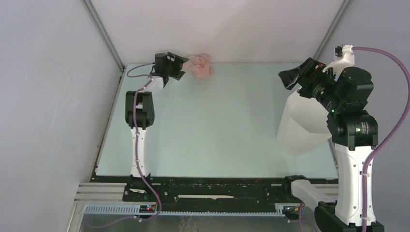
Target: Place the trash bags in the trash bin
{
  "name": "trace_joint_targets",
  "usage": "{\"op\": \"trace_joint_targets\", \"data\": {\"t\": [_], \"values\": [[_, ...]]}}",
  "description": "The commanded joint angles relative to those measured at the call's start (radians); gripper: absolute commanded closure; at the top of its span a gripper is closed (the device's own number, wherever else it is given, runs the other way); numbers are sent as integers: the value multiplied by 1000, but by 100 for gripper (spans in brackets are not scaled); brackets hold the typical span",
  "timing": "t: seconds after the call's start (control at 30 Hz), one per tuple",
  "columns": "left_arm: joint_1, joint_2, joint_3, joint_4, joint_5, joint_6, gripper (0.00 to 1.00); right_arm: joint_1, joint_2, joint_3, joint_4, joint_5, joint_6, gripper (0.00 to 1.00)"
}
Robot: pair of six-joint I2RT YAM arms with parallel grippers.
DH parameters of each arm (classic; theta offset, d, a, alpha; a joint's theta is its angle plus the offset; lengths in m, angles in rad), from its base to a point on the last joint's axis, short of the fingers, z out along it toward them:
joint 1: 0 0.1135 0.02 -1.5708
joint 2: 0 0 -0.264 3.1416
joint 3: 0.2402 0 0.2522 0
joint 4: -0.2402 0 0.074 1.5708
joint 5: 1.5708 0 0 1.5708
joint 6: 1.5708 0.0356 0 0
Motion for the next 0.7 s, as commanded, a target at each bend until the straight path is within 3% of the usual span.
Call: {"op": "trace_joint_targets", "data": {"t": [0.0, 0.27, 0.37, 0.5, 0.67], "values": [[-4, 17, 61, -36, -23, 33, 17, -6, -16, 34, 13, -1, -18, 7], [4, 40, 109, -36, -45, 23, 44, -10, -5, 32, 5, 2, 1, 8], [13, 79, 152, -15, -38, -21, 48, -9, 4, 32, 6, -8, 7, 9], [18, 108, 216, -11, -14, -50, 74, -9, 11, 32, -6, -13, 23, 10], [21, 13, 134, 12, 18, -9, 98, -10, 26, 11, -40, -64, 57, 14]]}}
